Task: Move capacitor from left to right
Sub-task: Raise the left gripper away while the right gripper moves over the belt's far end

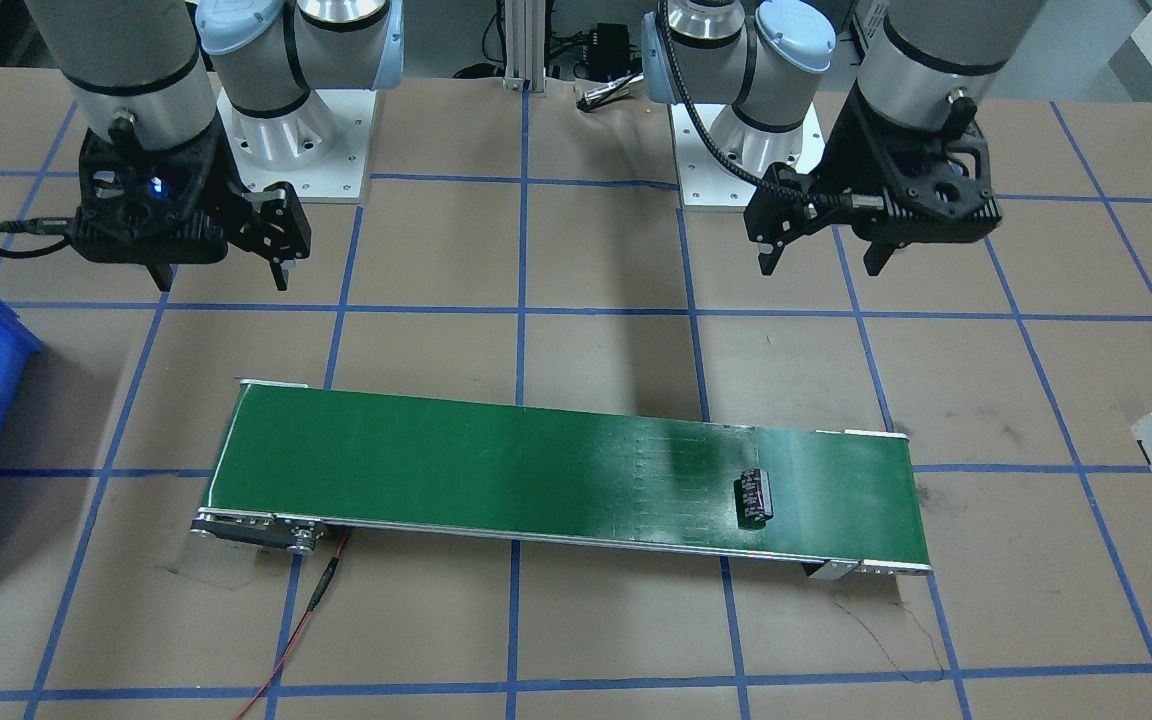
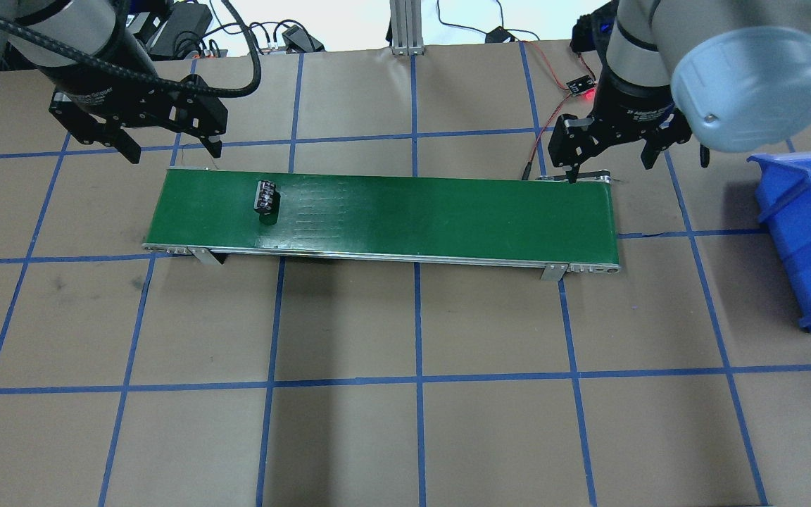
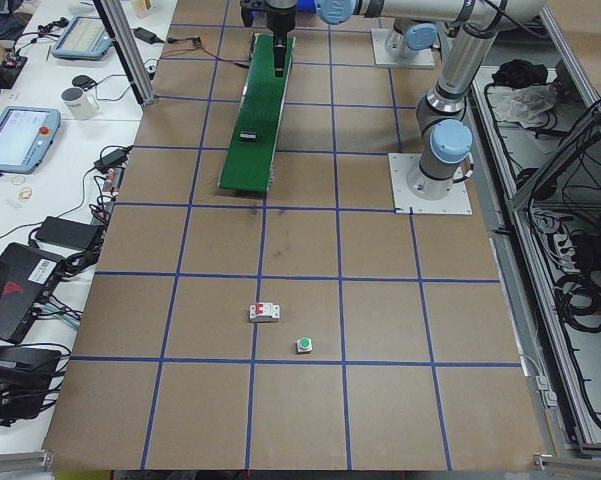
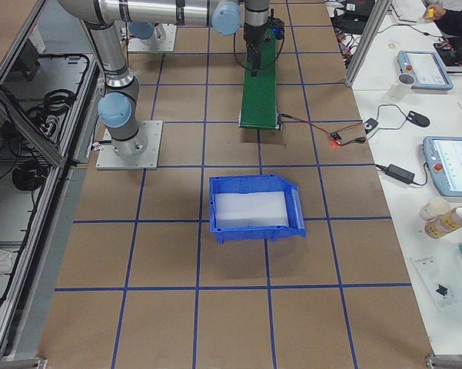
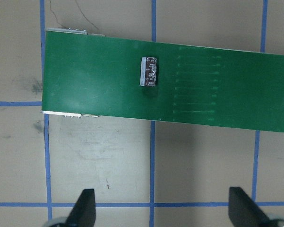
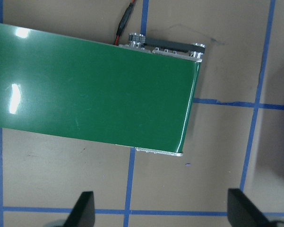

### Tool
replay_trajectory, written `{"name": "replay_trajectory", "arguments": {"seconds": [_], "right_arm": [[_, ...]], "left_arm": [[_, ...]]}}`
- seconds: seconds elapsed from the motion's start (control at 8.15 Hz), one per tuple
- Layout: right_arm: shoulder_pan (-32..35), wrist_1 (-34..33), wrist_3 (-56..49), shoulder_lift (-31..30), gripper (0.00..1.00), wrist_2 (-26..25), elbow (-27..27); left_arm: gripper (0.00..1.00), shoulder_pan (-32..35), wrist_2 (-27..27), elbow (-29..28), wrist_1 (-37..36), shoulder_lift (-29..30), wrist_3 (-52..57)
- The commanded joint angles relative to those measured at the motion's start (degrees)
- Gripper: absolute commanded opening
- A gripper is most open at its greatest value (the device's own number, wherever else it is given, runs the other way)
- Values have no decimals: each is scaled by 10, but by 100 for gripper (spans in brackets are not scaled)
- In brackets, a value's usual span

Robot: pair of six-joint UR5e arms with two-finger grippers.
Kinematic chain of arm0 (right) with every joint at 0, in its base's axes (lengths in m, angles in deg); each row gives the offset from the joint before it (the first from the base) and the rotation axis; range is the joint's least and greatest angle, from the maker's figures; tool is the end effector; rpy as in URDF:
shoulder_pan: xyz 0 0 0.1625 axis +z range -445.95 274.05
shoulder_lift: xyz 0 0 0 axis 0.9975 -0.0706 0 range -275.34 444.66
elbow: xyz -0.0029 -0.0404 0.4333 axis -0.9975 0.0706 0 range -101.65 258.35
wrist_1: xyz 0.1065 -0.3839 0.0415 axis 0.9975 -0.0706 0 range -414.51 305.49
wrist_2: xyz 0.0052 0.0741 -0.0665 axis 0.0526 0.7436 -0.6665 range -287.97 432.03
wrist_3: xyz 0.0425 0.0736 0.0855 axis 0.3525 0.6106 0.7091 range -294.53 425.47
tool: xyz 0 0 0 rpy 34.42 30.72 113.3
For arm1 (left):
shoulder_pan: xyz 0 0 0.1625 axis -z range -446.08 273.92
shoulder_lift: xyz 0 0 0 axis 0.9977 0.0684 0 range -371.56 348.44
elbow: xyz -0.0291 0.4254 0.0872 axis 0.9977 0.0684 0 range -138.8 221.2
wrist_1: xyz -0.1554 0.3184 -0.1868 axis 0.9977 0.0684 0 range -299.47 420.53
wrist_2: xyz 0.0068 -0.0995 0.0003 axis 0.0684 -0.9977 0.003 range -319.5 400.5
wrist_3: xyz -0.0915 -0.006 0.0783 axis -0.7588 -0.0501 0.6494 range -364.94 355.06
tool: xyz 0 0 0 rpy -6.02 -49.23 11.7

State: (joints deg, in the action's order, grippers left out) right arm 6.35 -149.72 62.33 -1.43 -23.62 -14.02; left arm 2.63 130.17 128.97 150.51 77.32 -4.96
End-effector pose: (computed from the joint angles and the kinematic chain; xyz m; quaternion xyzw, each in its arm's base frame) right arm 0.1415 -0.4973 0.4336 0.0479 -0.9976 -0.0097 0.0492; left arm -0.1232 -0.4781 0.5052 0.0114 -0.9995 0.0294 0.0025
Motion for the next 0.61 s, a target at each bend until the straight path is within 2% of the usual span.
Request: {"name": "replay_trajectory", "arguments": {"seconds": [0.0, 0.12, 0.37, 0.49], "right_arm": [[0, -42, 21, 63, 100, -24, -4], [0, -109, 40, 68, 100, -28, -9], [0, -113, 37, 73, 100, -38, -23], [0, -116, 38, 76, 100, -28, -28]], "left_arm": [[100, 1, 3, -1, -36, -18, 5], [100, 1, 1, 1, -38, -14, -2], [100, 0, -2, -2, -38, -19, -2], [100, 0, 0, -2, -38, -20, -2]]}}
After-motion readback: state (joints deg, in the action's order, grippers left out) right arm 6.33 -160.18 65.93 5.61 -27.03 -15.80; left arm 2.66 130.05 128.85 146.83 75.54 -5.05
